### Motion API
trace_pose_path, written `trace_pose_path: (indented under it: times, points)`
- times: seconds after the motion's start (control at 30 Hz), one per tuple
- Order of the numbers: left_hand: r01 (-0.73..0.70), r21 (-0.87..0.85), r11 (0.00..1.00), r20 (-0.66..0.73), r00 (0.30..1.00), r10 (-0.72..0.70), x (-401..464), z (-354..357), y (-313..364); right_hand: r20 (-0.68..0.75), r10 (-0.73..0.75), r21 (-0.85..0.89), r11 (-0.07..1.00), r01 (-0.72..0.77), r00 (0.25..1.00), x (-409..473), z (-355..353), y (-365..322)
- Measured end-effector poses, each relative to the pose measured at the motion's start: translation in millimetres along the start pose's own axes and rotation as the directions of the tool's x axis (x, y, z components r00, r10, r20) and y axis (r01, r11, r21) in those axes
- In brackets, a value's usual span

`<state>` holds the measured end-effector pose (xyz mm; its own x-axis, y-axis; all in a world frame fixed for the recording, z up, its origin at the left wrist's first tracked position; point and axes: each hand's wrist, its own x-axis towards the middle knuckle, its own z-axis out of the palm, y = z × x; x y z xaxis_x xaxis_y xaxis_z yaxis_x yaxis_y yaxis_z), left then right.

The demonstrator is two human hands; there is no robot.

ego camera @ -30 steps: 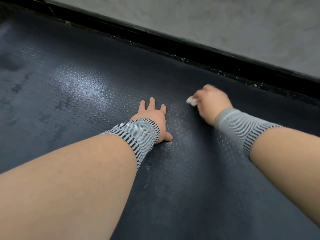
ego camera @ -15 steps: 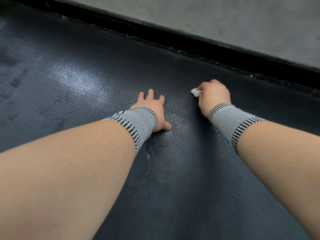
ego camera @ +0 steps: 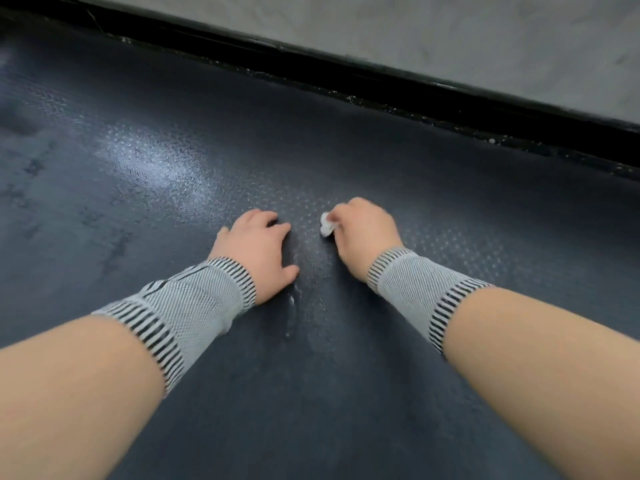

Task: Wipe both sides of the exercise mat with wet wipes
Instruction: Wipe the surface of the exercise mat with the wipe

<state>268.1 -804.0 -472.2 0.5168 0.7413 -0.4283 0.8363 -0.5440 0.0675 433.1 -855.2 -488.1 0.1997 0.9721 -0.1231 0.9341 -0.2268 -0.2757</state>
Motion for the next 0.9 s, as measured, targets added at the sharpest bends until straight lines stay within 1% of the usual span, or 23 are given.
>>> trace_pose_path:
  times: [0.07,0.1,0.13,0.17,0.2,0.23,0.27,0.3,0.33,0.37,0.43,0.5,0.53,0.57,0.6,0.63,0.67,0.7,0.73,0.77,0.8,0.87,0.9]
  points:
    - [0.010,0.007,1.000,0.068,0.998,-0.011,-13.9,4.0,-0.1,0.090,-0.207,-0.016,0.978,0.209,0.974,-12.7,-2.8,10.0]
    - [0.007,0.025,1.000,0.108,0.994,-0.009,-17.2,5.7,0.0,0.093,-0.239,-0.045,0.969,0.244,0.967,-10.5,-6.5,24.3]
    - [0.002,0.043,0.999,0.142,0.990,-0.008,-18.2,5.9,0.0,0.056,-0.205,-0.084,0.974,0.209,0.977,-5.1,-9.8,38.6]
    - [-0.003,0.055,0.998,0.171,0.985,-0.006,-17.5,5.1,-0.6,-0.008,-0.108,-0.115,0.988,0.107,0.994,2.4,-12.4,51.9]
    - [-0.009,0.068,0.998,0.194,0.981,-0.004,-16.0,4.1,-0.2,-0.083,0.041,-0.106,0.993,-0.049,0.996,10.8,-14.0,61.2]
    - [-0.014,0.084,0.996,0.209,0.978,-0.003,-14.5,3.2,0.2,-0.140,0.197,-0.051,0.977,-0.206,0.970,17.7,-13.6,63.7]
    - [-0.017,0.101,0.995,0.217,0.976,-0.005,-13.3,2.3,0.7,-0.160,0.298,0.003,0.954,-0.301,0.941,22.6,-11.4,56.1]
    - [-0.016,0.114,0.993,0.222,0.975,-0.010,-12.4,1.2,1.1,-0.154,0.324,0.028,0.946,-0.324,0.933,25.0,-7.0,42.6]
    - [-0.012,0.121,0.993,0.225,0.974,-0.016,-12.1,0.5,1.9,-0.127,0.301,0.044,0.954,-0.298,0.945,23.2,-2.1,27.3]
    - [-0.007,0.122,0.992,0.229,0.973,-0.022,-11.8,-0.1,3.2,-0.092,0.228,0.056,0.973,-0.224,0.969,16.7,4.1,12.6]
    - [-0.001,0.113,0.994,0.231,0.973,-0.026,-11.8,0.2,5.3,-0.012,-0.037,0.022,0.999,0.037,0.999,-8.0,11.3,-6.3]
    - [0.005,0.094,0.996,0.224,0.974,-0.026,-12.8,0.8,4.9,0.100,-0.252,-0.024,0.967,0.255,0.963,-23.5,3.8,0.6]
    - [0.008,0.088,0.996,0.221,0.975,-0.027,-13.1,1.2,4.3,0.133,-0.289,-0.065,0.952,0.299,0.948,-21.2,-2.5,12.6]
    - [0.010,0.084,0.996,0.224,0.974,-0.028,-13.7,1.5,3.6,0.131,-0.270,-0.119,0.951,0.285,0.954,-16.5,-8.0,25.1]
    - [0.013,0.080,0.997,0.231,0.973,-0.031,-13.6,1.8,3.5,0.100,-0.190,-0.168,0.964,0.205,0.977,-9.4,-11.0,38.1]
    - [0.016,0.078,0.997,0.239,0.970,-0.034,-13.7,2.0,4.0,0.028,-0.050,-0.163,0.985,0.054,0.998,-1.5,-13.6,49.3]
    - [0.019,0.079,0.997,0.244,0.969,-0.037,-13.8,2.1,5.2,-0.053,0.118,-0.105,0.987,-0.123,0.992,4.0,-14.6,54.5]
    - [0.020,0.084,0.996,0.244,0.969,-0.040,-13.7,1.8,6.1,-0.095,0.257,-0.037,0.964,-0.262,0.962,6.8,-12.3,50.4]
    - [0.020,0.091,0.996,0.244,0.969,-0.042,-13.6,1.1,6.3,-0.100,0.315,0.003,0.949,-0.317,0.944,6.3,-8.6,37.0]
    - [0.021,0.094,0.995,0.243,0.969,-0.043,-14.0,0.5,6.5,-0.069,0.306,0.013,0.952,-0.306,0.949,2.2,-2.4,21.2]
    - [0.022,0.093,0.995,0.240,0.970,-0.044,-14.3,0.2,6.5,-0.028,0.233,0.025,0.972,-0.232,0.972,-6.6,4.2,3.7]
    - [0.020,0.088,0.996,0.235,0.971,-0.040,-14.4,-0.1,6.6,0.058,-0.055,0.038,0.998,0.053,0.997,-35.4,14.1,-23.4]
    - [0.019,0.086,0.996,0.235,0.971,-0.038,-14.2,-0.2,7.0,0.103,-0.194,0.044,0.981,0.190,0.976,-48.5,14.6,-26.8]
